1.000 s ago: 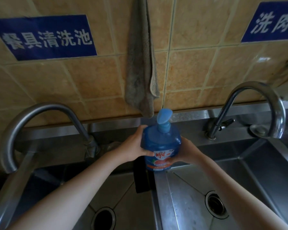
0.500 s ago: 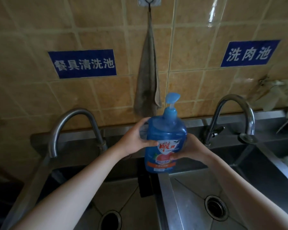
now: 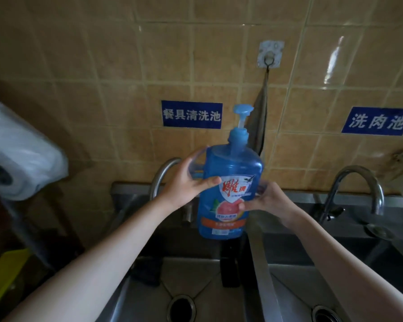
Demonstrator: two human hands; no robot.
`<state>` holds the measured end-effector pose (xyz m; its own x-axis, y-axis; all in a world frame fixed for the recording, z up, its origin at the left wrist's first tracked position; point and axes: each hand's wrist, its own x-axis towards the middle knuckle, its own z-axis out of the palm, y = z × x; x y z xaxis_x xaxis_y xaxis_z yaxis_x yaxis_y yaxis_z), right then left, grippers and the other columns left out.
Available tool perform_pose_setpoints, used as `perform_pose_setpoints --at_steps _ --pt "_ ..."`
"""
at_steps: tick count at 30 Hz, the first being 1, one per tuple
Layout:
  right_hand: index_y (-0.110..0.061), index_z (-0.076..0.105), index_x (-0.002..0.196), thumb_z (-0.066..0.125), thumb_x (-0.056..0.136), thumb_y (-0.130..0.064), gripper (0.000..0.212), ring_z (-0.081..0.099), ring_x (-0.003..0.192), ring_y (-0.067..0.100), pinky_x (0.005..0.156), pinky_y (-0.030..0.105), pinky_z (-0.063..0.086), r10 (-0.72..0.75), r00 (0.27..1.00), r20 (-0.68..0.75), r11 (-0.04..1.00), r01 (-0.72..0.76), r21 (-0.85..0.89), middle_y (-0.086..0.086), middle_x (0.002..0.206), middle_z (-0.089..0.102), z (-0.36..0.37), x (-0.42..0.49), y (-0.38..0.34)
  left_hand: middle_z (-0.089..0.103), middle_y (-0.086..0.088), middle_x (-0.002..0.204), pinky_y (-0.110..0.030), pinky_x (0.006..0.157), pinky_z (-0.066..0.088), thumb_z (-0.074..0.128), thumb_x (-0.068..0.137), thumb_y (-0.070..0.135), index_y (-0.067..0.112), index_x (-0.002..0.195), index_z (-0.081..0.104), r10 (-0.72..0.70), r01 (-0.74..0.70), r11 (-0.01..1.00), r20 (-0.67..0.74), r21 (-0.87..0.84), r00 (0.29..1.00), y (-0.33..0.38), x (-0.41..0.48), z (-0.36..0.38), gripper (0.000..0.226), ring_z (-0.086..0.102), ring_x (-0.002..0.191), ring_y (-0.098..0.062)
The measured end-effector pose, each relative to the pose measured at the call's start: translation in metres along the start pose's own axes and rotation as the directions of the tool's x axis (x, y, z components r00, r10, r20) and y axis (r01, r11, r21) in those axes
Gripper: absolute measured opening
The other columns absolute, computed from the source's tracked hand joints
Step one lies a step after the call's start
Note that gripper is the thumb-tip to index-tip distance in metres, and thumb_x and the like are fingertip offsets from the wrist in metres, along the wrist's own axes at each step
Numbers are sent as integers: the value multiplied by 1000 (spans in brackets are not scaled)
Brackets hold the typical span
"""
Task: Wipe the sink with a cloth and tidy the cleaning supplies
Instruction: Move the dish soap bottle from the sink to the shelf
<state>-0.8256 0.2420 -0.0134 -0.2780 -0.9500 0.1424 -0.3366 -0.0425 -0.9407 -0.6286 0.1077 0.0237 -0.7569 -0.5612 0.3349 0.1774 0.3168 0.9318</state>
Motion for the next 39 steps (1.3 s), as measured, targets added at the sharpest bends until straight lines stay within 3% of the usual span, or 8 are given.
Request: perform_pose_setpoints --at_steps 4,8,12,15,22,27,33,39 --pt "-20 67 107 83 62 -10 49 67 101 14 85 24 55 -97 989 112 995 93 40 0 107 73 40 19 -38 56 5 124 -23 76 55 75 59 36 38 125 42 6 -8 1000 -83 -23 996 28 -29 -44 74 57 112 -8" --pt "-17 69 102 79 65 5 44 69 96 12 81 21 54 -175 968 180 983 162 83 -1 102 74 88 43 -62 58 0 124 -21 73 54 73 74 16 38 122 44 51 -37 997 -201 73 978 49 -59 -89 61 57 112 -14" --pt "-16 68 107 85 61 -10 49 66 104 19 89 33 53 -202 941 269 976 173 131 1 109 72 140 66 -86 59 -2 124 -24 75 56 74 74 16 29 129 46 67 -23 989 -308 145 949 69 -94 -137 63 57 114 -15" --pt "-19 67 110 85 65 -15 49 66 106 19 87 30 54 -251 897 365 964 198 176 2 113 70 185 80 -107 63 1 119 -30 81 56 75 66 33 28 133 44 91 2 972 -384 234 919 85 -126 -174 74 59 110 -13" --pt "-8 62 119 87 64 -17 61 60 114 36 97 52 46 -352 770 532 916 168 363 17 121 65 299 102 -145 69 8 105 -18 68 53 77 65 36 30 134 42 145 31 952 -537 304 831 112 -206 -248 78 64 98 -3" --pt "-8 63 118 81 69 -9 52 64 108 32 85 34 54 -437 665 606 879 172 445 16 118 67 373 102 -174 72 4 94 -19 68 53 76 67 28 31 133 43 174 44 947 -625 318 761 128 -261 -290 74 68 92 -9" --pt "-7 63 119 80 68 -2 54 66 106 29 82 31 54 -485 575 659 849 129 512 14 116 68 461 100 -202 63 3 121 -26 75 56 79 64 35 30 136 43 185 78 944 -712 319 677 142 -327 -335 80 64 105 -14" --pt "-11 60 124 78 70 -4 57 62 111 30 84 34 53 -510 515 689 815 32 579 15 122 64 549 100 -226 65 4 120 -28 79 55 80 70 23 39 126 48 230 127 932 -824 339 518 146 -379 -379 67 62 110 -19"
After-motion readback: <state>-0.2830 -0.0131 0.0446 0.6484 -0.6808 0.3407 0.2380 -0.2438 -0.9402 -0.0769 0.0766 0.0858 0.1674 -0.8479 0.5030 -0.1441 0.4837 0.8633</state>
